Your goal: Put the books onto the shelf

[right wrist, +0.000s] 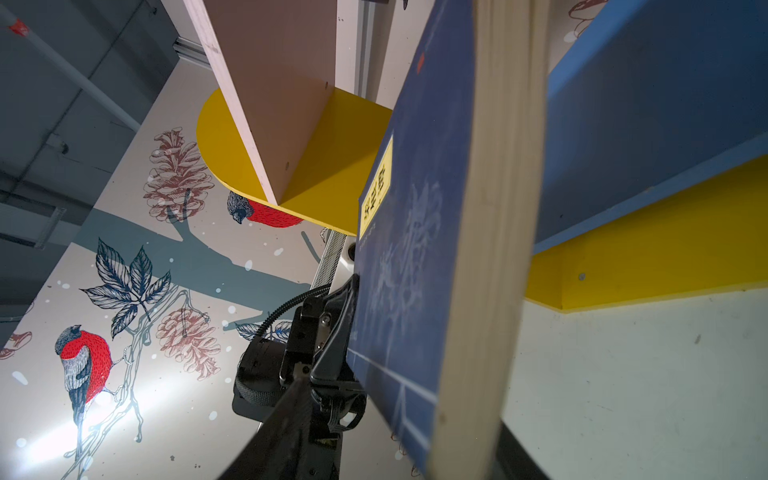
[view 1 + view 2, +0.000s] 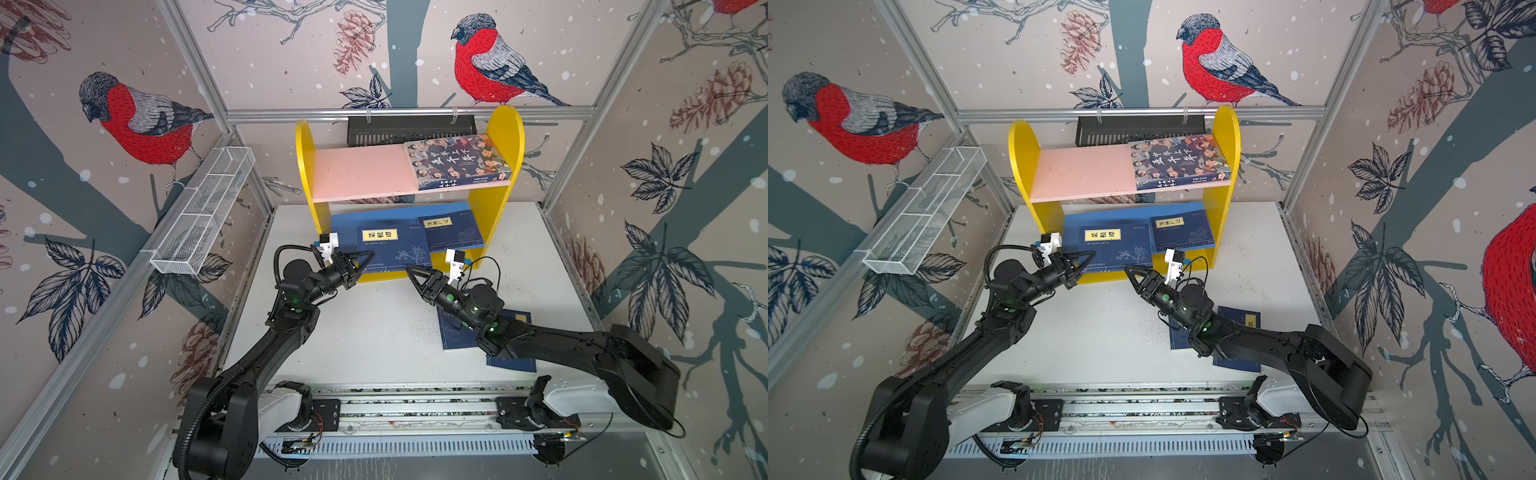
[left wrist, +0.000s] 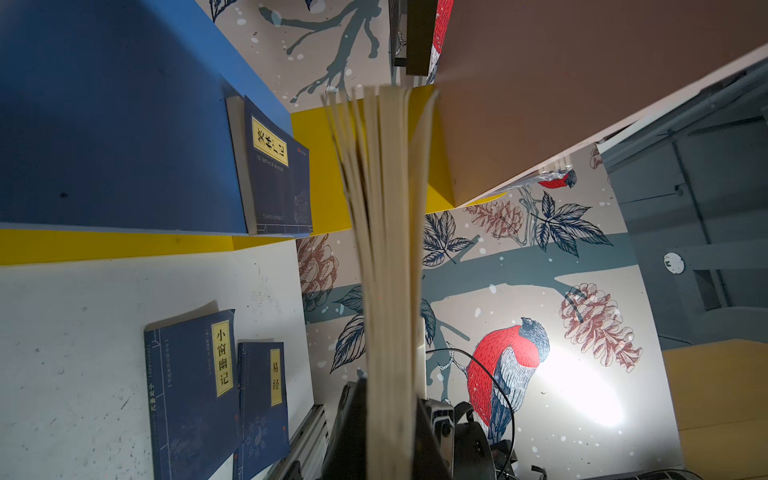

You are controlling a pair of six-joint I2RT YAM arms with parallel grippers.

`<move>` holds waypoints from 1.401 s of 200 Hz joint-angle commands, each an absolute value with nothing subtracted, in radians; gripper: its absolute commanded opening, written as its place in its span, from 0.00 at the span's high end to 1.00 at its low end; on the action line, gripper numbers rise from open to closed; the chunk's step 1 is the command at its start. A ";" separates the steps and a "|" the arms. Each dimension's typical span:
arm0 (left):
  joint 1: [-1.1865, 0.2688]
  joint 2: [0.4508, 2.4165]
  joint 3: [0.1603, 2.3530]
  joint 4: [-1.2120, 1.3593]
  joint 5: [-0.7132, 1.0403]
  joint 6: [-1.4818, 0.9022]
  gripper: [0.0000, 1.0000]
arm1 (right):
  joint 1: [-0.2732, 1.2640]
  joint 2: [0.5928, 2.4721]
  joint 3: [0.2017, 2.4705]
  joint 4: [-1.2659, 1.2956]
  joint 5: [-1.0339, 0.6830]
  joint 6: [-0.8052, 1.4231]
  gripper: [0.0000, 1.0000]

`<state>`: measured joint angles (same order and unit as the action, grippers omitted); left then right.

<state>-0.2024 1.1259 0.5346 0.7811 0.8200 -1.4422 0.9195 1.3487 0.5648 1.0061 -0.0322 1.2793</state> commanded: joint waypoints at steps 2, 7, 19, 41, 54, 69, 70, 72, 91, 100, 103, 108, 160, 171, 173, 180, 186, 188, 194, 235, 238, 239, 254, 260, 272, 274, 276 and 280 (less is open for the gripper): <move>-0.205 1.119 0.532 0.888 0.837 -1.460 1.00 | 0.921 1.365 0.573 1.081 0.002 1.275 0.47; -0.206 1.118 0.531 0.890 0.836 -1.459 1.00 | 0.922 1.369 0.571 1.088 0.005 1.279 0.47; -0.207 1.117 0.528 0.890 0.836 -1.459 1.00 | 0.920 1.381 0.568 1.114 0.013 1.287 0.53; -0.213 1.111 0.522 0.877 0.836 -1.449 1.00 | 0.919 1.395 0.566 1.143 0.027 1.293 0.61; -0.216 1.107 0.516 0.869 0.834 -1.444 1.00 | 0.916 1.407 0.571 1.150 0.023 1.299 0.65; -0.222 1.105 0.511 0.864 0.832 -1.438 1.00 | 0.909 1.423 0.574 1.177 0.019 1.306 0.72; -0.222 1.104 0.511 0.864 0.832 -1.437 1.00 | 0.909 1.425 0.574 1.178 0.019 1.307 0.72; -0.224 1.103 0.510 0.863 0.831 -1.437 1.00 | 0.908 1.426 0.574 1.179 0.018 1.308 0.73; -0.227 1.102 0.503 0.852 0.823 -1.427 1.00 | 0.897 1.454 0.568 1.229 0.009 1.334 0.90; -0.227 1.101 0.500 0.835 0.817 -1.417 1.00 | 0.887 1.466 0.564 1.258 -0.004 1.347 0.96; -0.227 1.101 0.499 0.829 0.814 -1.411 1.00 | 0.884 1.468 0.562 1.267 -0.012 1.351 0.96; -0.227 1.099 0.496 0.818 0.809 -1.400 1.00 | 0.876 1.472 0.559 1.281 -0.023 1.360 0.97; -0.173 1.028 0.467 0.556 0.773 -1.166 0.09 | 0.769 1.390 0.537 1.180 -0.140 1.369 0.98; -0.158 1.012 0.479 0.463 0.780 -1.092 0.08 | 0.725 1.350 0.539 1.092 -0.189 1.355 0.98; -0.156 1.009 0.480 0.451 0.782 -1.080 0.08 | 0.716 1.340 0.540 1.076 -0.199 1.352 0.98; -0.152 1.001 0.487 0.409 0.784 -1.041 0.08 | 0.685 1.310 0.541 1.018 -0.228 1.336 0.98; -0.151 0.994 0.490 0.383 0.787 -1.014 0.08 | 0.656 1.285 0.545 0.960 -0.252 1.320 0.98; -0.150 0.991 0.491 0.380 0.789 -1.009 0.08 | 0.647 1.277 0.547 0.941 -0.260 1.315 0.98; -0.150 0.983 0.487 0.379 0.794 -0.998 0.08 | 0.618 1.259 0.552 0.888 -0.282 1.295 0.98; -0.150 0.959 0.460 0.459 0.814 -1.032 0.10 | 0.430 1.203 0.621 0.658 -0.475 1.203 0.98; -0.150 0.961 0.462 0.463 0.816 -1.033 0.10 | 0.421 1.205 0.625 0.655 -0.487 1.201 0.98; -0.151 0.961 0.462 0.463 0.817 -1.034 0.10 | 0.417 1.205 0.625 0.654 -0.490 1.200 0.98; -0.152 0.974 0.473 0.471 0.820 -1.038 0.10 | 0.379 1.215 0.636 0.649 -0.525 1.196 0.98; -0.152 0.980 0.477 0.475 0.822 -1.043 0.10 | 0.367 1.220 0.641 0.645 -0.532 1.193 0.98; -0.153 0.998 0.485 0.491 0.825 -1.056 0.11 | 0.350 1.231 0.638 0.656 -0.538 1.195 0.98; -0.153 1.000 0.486 0.493 0.826 -1.059 0.11 | 0.348 1.233 0.637 0.660 -0.540 1.195 0.98; -0.153 1.003 0.487 0.497 0.827 -1.062 0.11 | 0.346 1.236 0.636 0.662 -0.541 1.196 0.98; -0.153 1.009 0.488 0.503 0.827 -1.066 0.11 | 0.341 1.241 0.634 0.668 -0.542 1.197 0.98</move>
